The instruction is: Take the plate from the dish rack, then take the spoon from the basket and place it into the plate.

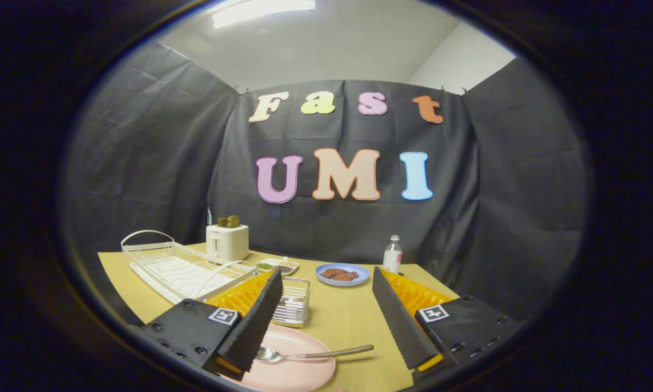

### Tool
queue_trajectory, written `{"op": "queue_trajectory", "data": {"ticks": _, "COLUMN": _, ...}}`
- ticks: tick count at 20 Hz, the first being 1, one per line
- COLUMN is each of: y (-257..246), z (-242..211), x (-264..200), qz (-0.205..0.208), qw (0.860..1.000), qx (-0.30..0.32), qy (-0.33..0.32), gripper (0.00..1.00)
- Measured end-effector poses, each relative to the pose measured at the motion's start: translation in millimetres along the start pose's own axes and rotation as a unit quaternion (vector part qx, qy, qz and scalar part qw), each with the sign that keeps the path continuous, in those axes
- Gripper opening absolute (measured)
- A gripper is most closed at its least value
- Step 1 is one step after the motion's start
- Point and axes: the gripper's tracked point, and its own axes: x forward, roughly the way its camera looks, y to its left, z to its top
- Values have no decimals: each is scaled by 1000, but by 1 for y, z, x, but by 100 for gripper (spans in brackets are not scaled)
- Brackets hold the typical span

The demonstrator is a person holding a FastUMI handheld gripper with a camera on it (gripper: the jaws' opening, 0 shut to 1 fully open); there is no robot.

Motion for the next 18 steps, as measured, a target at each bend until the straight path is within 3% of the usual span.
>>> {"op": "queue_trajectory", "data": {"ticks": 10, "y": -16, "z": -3, "x": 1, "qz": -18, "qw": 1000, "qx": 3, "qy": -1, "gripper": 100}}
{"op": "queue_trajectory", "data": {"ticks": 18, "y": -39, "z": -1, "x": 1, "qz": -30, "qw": 999, "qx": 43, "qy": -12, "gripper": 100}}
